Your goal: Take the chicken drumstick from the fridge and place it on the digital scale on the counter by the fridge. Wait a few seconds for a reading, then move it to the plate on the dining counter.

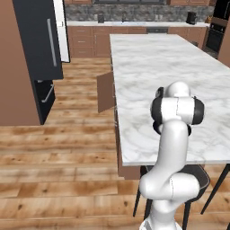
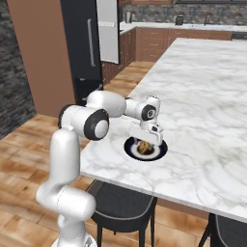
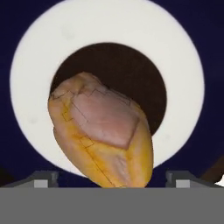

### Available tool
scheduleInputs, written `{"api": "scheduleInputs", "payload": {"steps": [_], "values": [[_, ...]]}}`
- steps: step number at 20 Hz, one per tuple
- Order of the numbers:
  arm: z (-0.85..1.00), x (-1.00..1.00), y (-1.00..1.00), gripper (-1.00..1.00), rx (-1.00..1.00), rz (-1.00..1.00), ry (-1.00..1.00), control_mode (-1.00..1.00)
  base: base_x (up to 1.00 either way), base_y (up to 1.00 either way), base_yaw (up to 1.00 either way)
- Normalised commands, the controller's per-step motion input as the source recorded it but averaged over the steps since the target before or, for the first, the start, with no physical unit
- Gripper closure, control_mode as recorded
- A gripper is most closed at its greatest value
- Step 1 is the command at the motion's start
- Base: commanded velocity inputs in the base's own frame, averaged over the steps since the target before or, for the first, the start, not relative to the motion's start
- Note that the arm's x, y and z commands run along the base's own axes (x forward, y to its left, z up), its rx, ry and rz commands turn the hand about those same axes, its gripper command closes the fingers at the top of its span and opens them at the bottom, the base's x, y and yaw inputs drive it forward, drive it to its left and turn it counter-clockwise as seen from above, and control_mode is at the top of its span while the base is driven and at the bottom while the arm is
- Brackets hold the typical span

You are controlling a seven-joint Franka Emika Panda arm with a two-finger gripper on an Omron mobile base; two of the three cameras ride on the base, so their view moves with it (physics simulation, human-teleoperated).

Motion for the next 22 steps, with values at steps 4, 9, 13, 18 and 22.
{"api": "scheduleInputs", "payload": {"steps": [4,9,13,18,22], "values": [[0.78,-0.50,0.02,-1.00,0.02,-0.01,-0.07,-1.00,0.00,0.00,0.00],[1.00,-0.93,0.02,-1.00,0.00,-0.01,-0.09,-1.00,0.00,0.00,0.00],[0.97,-1.00,0.15,-1.00,0.00,0.00,-0.09,-1.00,0.00,0.00,0.00],[0.75,-1.00,0.49,-1.00,0.00,0.00,-0.04,-1.00,0.00,0.00,0.00],[0.53,-1.00,0.62,-1.00,-0.02,0.00,-0.07,-1.00,0.00,0.00,0.00]]}}
